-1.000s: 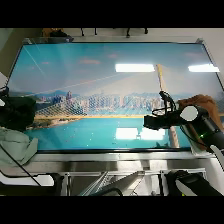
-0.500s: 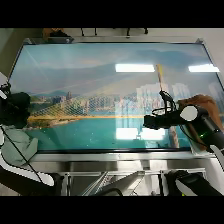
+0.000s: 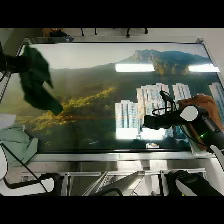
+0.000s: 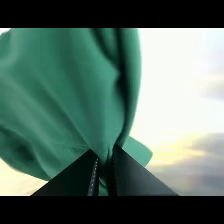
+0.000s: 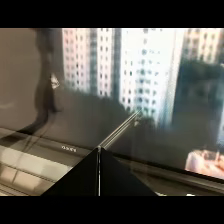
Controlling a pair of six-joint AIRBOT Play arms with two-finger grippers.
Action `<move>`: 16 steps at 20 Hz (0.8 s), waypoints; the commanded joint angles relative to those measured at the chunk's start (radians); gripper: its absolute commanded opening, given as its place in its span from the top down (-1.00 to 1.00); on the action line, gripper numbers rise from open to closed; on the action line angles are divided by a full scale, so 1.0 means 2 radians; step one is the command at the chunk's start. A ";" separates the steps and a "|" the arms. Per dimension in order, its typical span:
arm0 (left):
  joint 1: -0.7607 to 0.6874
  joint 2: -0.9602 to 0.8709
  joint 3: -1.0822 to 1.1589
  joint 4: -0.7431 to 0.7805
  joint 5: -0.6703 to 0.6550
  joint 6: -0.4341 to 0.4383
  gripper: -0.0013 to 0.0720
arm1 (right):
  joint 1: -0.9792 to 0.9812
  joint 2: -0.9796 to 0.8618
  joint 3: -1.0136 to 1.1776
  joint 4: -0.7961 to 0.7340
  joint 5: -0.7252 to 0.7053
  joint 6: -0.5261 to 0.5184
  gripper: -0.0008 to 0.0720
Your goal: Fold the shirts.
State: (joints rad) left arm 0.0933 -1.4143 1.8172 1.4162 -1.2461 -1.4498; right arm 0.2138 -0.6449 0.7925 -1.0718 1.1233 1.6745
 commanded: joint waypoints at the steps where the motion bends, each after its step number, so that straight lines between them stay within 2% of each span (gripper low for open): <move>1: -0.107 0.068 -0.018 -0.054 -0.018 -0.019 0.93 | 0.000 0.000 0.000 0.000 -0.001 0.000 0.92; 6: -0.243 0.086 -0.147 -0.054 0.012 -0.030 0.91 | 0.000 0.000 0.000 0.000 -0.001 -0.017 0.92; 7: -0.261 0.080 -0.166 -0.052 0.021 -0.029 -0.01 | 0.000 0.000 0.000 -0.001 -0.001 -0.025 0.89; 8: -0.273 0.073 -0.176 -0.048 0.023 -0.031 -0.87 | -0.001 0.000 0.003 -0.004 -0.001 -0.026 0.65; 9: -0.276 0.066 -0.176 -0.046 0.017 -0.030 -0.88 | -0.004 0.000 0.011 -0.004 0.000 -0.026 0.27; 12: -0.257 0.056 -0.140 0.014 -0.050 -0.031 -0.87 | -0.028 0.000 0.057 -0.003 0.003 -0.027 0.24; 14: -0.218 0.065 -0.129 0.028 -0.079 -0.031 -0.87 | -0.056 0.000 0.073 -0.003 0.007 -0.040 0.22; 16: -0.162 0.078 -0.160 0.027 -0.074 -0.031 -0.87 | -0.072 -0.005 0.068 -0.004 0.008 -0.041 -0.54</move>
State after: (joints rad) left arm -0.3321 -1.2781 1.5299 1.4303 -1.3479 -1.5105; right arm 0.1169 -0.6464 0.9092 -1.0794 1.1320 1.6077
